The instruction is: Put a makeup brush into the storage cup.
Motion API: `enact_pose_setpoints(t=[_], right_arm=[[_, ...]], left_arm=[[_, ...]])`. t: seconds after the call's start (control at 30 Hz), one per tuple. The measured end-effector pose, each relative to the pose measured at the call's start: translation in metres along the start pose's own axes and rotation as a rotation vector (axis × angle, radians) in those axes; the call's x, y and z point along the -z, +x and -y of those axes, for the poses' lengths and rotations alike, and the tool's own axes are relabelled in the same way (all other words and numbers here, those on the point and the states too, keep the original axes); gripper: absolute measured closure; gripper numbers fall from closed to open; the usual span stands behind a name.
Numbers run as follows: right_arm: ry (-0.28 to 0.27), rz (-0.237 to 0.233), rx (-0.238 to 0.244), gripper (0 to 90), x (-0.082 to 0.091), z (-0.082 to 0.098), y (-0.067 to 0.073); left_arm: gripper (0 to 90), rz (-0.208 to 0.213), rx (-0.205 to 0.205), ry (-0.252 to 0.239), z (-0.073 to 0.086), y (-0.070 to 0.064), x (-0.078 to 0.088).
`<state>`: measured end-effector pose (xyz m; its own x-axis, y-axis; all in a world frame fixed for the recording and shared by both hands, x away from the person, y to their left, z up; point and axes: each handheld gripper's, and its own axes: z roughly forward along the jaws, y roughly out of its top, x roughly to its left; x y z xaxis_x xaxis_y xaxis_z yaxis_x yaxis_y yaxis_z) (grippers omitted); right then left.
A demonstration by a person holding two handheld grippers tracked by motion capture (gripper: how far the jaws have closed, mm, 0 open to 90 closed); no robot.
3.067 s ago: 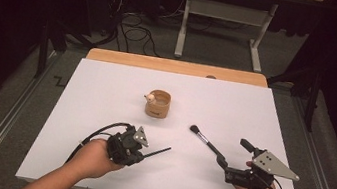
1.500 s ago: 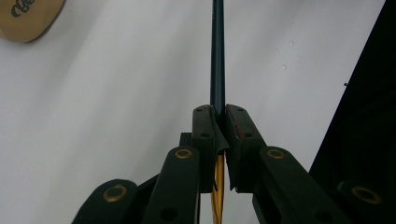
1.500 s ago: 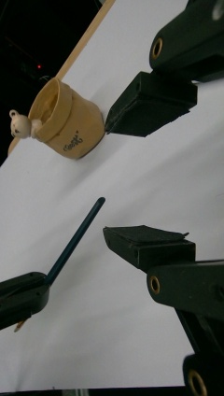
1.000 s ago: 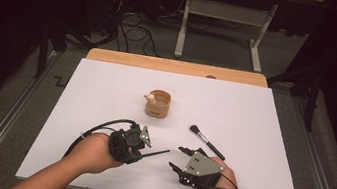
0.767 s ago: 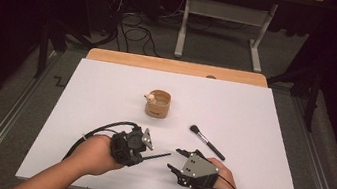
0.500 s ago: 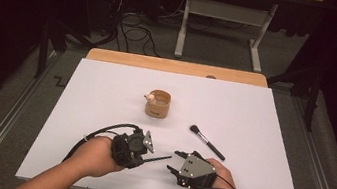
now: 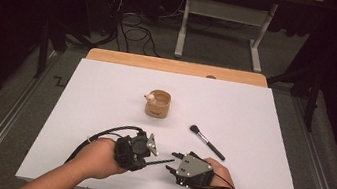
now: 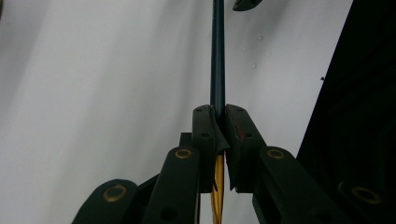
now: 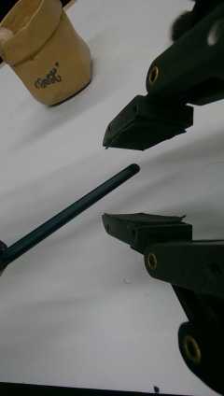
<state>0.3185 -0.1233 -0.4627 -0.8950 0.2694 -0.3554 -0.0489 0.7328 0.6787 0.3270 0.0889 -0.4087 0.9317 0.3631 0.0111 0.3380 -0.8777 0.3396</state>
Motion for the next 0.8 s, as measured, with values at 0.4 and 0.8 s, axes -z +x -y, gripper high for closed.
enact_pose_setpoints(t=[0.4, 0.8], right_arm=[[-0.001, -0.021, 0.024, 59.3, -0.0036, -0.0029, 0.0014], [0.004, -0.037, 0.058, 61.2, -0.006, -0.0053, 0.0023]], left_arm=[[83.0, 0.006, -0.012, 0.001, -0.0055, -0.0037, -0.0025], [83.0, 0.01, -0.021, 0.004, -0.0073, -0.0034, -0.0024]])
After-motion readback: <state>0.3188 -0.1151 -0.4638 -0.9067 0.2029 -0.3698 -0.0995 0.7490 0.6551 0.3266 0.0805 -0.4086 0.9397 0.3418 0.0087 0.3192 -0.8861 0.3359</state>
